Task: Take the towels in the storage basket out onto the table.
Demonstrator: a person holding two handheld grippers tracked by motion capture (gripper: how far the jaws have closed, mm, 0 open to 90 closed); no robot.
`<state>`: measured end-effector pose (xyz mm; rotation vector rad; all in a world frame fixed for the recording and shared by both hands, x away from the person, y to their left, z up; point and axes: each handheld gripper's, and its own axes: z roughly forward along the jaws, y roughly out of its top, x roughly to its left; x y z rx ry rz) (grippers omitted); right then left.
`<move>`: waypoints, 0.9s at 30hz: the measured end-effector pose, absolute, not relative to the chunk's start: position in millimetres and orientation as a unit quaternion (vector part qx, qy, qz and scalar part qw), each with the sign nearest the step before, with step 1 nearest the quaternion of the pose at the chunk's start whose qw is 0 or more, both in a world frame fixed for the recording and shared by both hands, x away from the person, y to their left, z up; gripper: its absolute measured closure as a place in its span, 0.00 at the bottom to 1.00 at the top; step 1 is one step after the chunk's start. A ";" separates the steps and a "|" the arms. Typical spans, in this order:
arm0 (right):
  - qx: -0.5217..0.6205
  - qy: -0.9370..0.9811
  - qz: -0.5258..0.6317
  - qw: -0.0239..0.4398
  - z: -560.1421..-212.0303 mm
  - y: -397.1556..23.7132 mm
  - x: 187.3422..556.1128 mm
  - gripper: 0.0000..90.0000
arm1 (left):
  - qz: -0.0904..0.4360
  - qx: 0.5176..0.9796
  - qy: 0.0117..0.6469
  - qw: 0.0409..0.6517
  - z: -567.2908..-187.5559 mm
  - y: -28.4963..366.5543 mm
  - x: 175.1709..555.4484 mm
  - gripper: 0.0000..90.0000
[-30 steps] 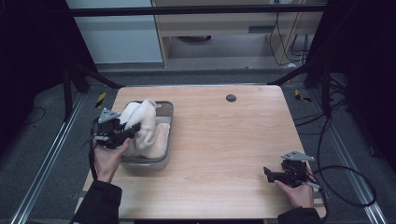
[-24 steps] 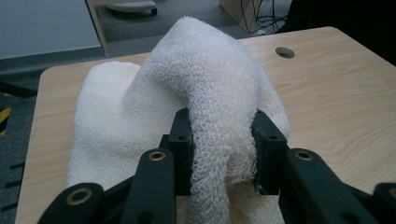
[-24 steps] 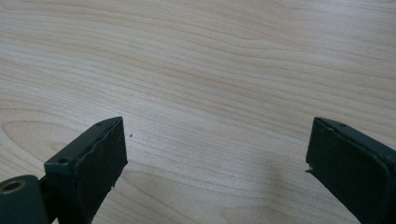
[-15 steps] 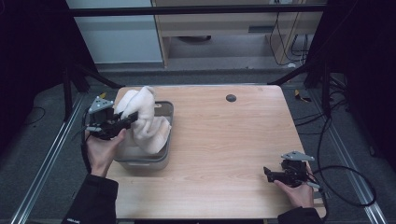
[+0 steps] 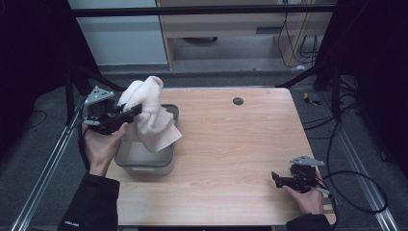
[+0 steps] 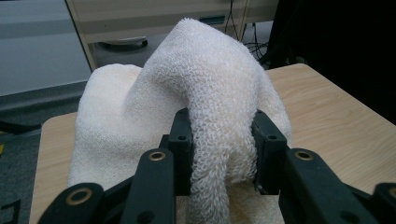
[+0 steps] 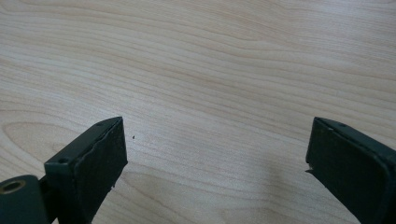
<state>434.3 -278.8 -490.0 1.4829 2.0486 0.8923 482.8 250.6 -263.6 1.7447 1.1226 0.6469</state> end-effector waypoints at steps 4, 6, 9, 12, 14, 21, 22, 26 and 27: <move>0.539 0.743 0.325 0.228 -489.8 -278.9 434.2 0.06 | 0.263 0.712 0.452 0.468 -255.9 250.1 481.6 0.73; 0.541 0.742 0.326 0.225 -489.4 -278.7 433.9 0.06 | 0.262 0.712 0.449 0.473 -249.9 250.2 480.0 0.73; 0.540 0.742 0.326 0.225 -489.3 -278.7 434.0 0.06 | 0.266 0.712 0.438 0.479 -239.4 247.1 475.6 0.73; 0.540 0.742 0.326 0.225 -489.2 -278.6 434.0 0.06 | 0.268 0.713 0.430 0.484 -233.7 242.4 472.8 0.73; 0.540 0.743 0.326 0.226 -489.1 -278.7 434.0 0.06 | 0.267 0.714 0.425 0.489 -230.5 238.8 471.2 0.73; 0.538 0.744 0.324 0.228 -489.0 -279.3 434.2 0.06 | 0.257 0.719 0.406 0.502 -224.7 220.7 468.0 0.73; 0.538 0.744 0.324 0.228 -489.0 -279.3 434.2 0.06 | 0.257 0.719 0.406 0.502 -224.7 220.7 468.0 0.73; 0.540 0.742 0.327 0.226 -488.3 -279.4 433.7 0.06 | 0.251 0.725 0.394 0.505 -222.9 208.4 466.8 0.73; 0.538 0.742 0.328 0.228 -488.1 -279.8 433.8 0.06 | 0.249 0.728 0.389 0.506 -222.5 202.7 466.6 0.73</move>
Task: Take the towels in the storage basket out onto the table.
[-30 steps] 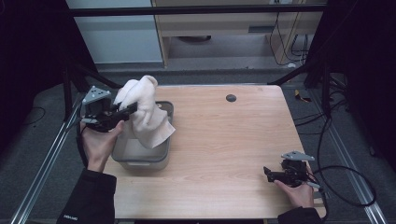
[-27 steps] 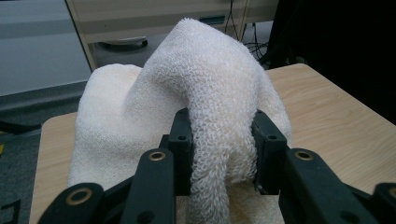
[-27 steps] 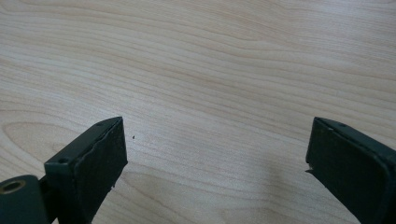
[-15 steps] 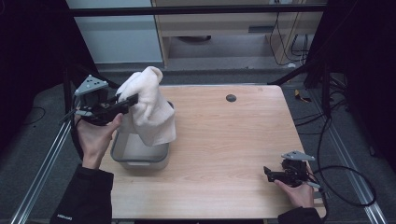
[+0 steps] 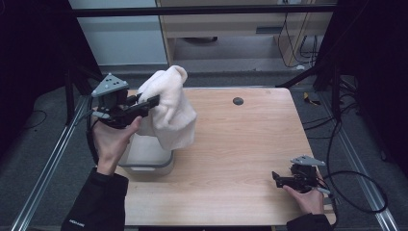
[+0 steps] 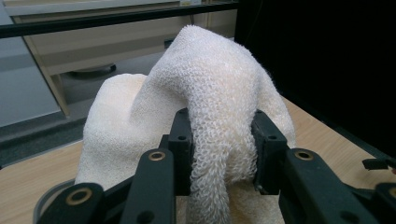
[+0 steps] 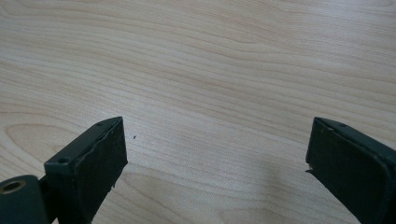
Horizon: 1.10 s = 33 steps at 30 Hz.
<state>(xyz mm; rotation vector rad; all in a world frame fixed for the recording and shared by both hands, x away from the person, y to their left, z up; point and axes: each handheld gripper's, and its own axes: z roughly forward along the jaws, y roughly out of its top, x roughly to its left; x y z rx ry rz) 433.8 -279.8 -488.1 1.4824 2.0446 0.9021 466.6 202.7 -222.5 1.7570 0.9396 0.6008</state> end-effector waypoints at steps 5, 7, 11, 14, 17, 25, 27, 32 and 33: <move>0.537 0.742 0.328 0.231 -487.9 -280.2 433.8 0.06 | 0.243 0.736 0.379 0.505 -223.6 190.7 466.1 0.73; 0.537 0.742 0.327 0.232 -487.8 -280.3 433.7 0.06 | 0.238 0.741 0.371 0.507 -225.4 182.5 465.8 0.73; 0.535 0.744 0.326 0.234 -487.7 -280.4 433.8 0.06 | 0.230 0.745 0.362 0.510 -228.0 171.1 465.4 0.73; 0.535 0.743 0.326 0.234 -487.7 -280.5 433.7 0.06 | 0.226 0.747 0.358 0.513 -229.6 165.1 465.3 0.73; 0.537 0.742 0.326 0.234 -487.2 -280.9 433.2 0.06 | 0.215 0.752 0.350 0.515 -234.9 152.5 466.2 0.73; 0.538 0.741 0.325 0.236 -487.1 -282.0 432.6 0.06 | 0.200 0.765 0.339 0.510 -249.2 132.8 469.8 0.73; 0.538 0.741 0.325 0.238 -487.2 -282.2 432.6 0.06 | 0.193 0.769 0.336 0.508 -255.7 125.1 471.7 0.73; 0.537 0.741 0.324 0.239 -487.3 -282.5 432.5 0.06 | 0.180 0.775 0.330 0.508 -264.6 112.7 474.2 0.73; 0.538 0.741 0.323 0.240 -487.2 -282.6 432.4 0.06 | 0.180 0.775 0.330 0.508 -264.6 112.7 474.2 0.73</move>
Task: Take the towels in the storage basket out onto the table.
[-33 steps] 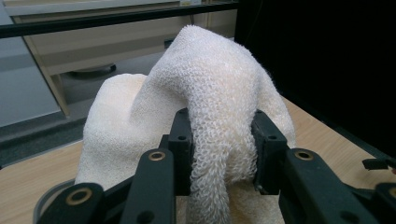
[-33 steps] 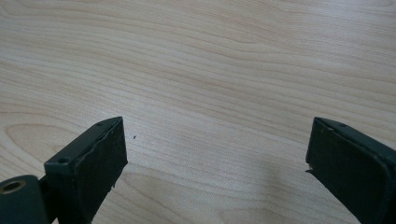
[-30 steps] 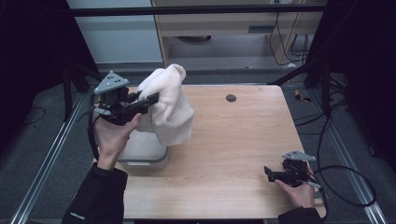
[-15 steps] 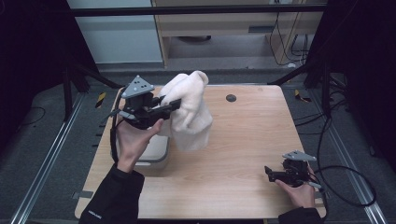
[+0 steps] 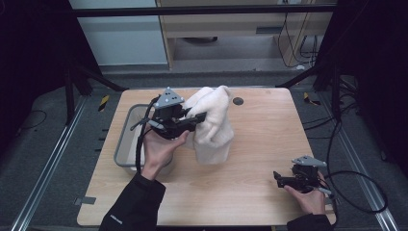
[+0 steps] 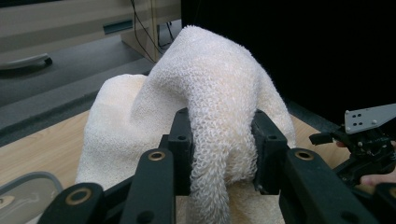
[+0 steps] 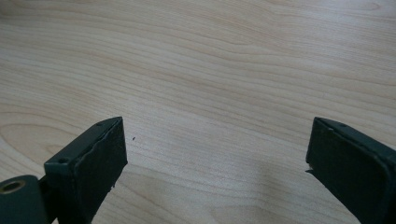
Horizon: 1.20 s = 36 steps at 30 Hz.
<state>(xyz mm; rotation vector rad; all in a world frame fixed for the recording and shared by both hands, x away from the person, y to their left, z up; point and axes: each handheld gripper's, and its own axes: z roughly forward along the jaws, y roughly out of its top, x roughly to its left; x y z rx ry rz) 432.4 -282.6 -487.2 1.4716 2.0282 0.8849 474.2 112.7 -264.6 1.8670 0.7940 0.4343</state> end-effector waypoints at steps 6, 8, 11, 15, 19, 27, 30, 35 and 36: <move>0.538 0.741 0.324 0.239 -486.8 -283.2 432.1 0.06 | 0.171 0.783 0.325 0.502 -276.9 100.2 476.9 0.73; 0.538 0.740 0.325 0.240 -486.7 -283.3 431.9 0.06 | 0.166 0.788 0.323 0.497 -286.3 93.3 477.9 0.73; 0.538 0.740 0.325 0.240 -486.7 -283.1 431.9 0.06 | 0.161 0.791 0.322 0.495 -293.3 88.6 478.7 0.73; 0.537 0.741 0.324 0.241 -486.9 -283.1 432.0 0.06 | 0.151 0.798 0.318 0.488 -307.1 79.7 480.9 0.73; 0.537 0.741 0.322 0.241 -487.5 -282.8 432.0 0.06 | 0.135 0.804 0.318 0.484 -324.8 71.0 483.8 0.73; 0.538 0.741 0.321 0.242 -488.0 -283.0 431.9 0.06 | 0.114 0.815 0.317 0.471 -358.1 59.7 485.7 0.72; 0.538 0.741 0.321 0.242 -488.4 -282.8 431.9 0.05 | 0.108 0.818 0.318 0.468 -366.4 57.3 485.7 0.72; 0.535 0.743 0.321 0.243 -489.3 -282.6 432.0 0.05 | 0.092 0.827 0.315 0.457 -389.3 51.1 483.7 0.71; 0.536 0.742 0.320 0.242 -489.4 -282.5 431.9 0.05 | 0.092 0.827 0.315 0.457 -389.3 51.1 483.7 0.71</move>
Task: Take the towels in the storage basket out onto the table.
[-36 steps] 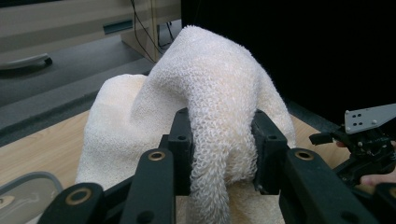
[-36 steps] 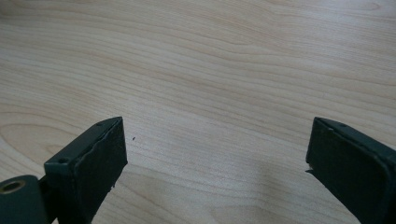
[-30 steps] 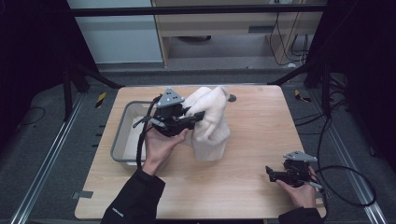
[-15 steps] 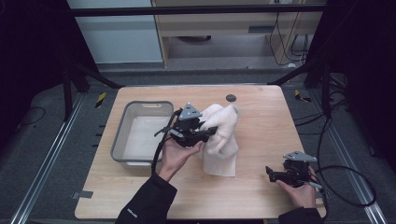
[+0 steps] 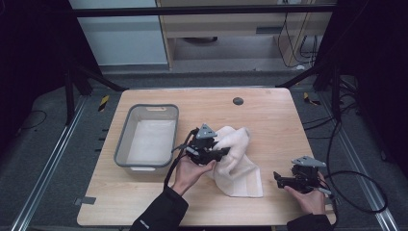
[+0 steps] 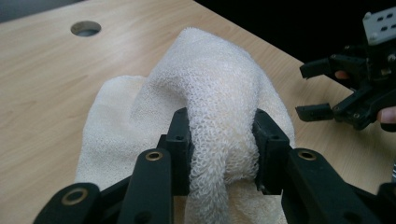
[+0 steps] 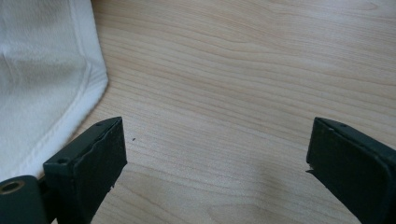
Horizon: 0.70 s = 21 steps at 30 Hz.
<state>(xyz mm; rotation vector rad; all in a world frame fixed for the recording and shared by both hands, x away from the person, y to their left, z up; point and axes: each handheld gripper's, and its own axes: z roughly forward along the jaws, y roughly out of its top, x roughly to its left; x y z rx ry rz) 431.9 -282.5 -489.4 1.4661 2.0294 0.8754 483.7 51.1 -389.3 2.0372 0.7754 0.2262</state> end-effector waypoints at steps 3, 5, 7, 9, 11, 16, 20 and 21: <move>0.537 0.742 0.320 0.241 -489.5 -282.4 431.7 0.05 | 0.085 0.829 0.316 0.453 -399.7 48.7 481.8 0.70; 0.536 0.743 0.319 0.244 -490.1 -283.1 432.0 0.05 | 0.081 0.830 0.318 0.451 -405.8 48.6 481.5 0.70; 0.535 0.743 0.318 0.246 -490.5 -283.5 432.1 0.05 | 0.076 0.828 0.320 0.454 -411.5 49.5 480.4 0.69; 0.537 0.742 0.318 0.243 -490.7 -283.2 431.8 0.05 | 0.068 0.827 0.324 0.454 -417.4 51.1 479.5 0.68; 0.537 0.743 0.317 0.244 -491.2 -283.1 431.9 0.05 | 0.069 0.826 0.326 0.454 -419.9 52.8 479.0 0.67; 0.537 0.743 0.316 0.246 -491.7 -283.4 432.1 0.05 | 0.070 0.829 0.325 0.450 -421.1 54.7 478.7 0.64; 0.537 0.743 0.315 0.247 -491.9 -283.2 432.2 0.05 | 0.078 0.831 0.324 0.445 -419.4 54.4 478.0 0.58; 0.537 0.743 0.315 0.247 -491.9 -283.2 432.2 0.05 | 0.081 0.831 0.324 0.444 -418.7 54.1 477.7 0.58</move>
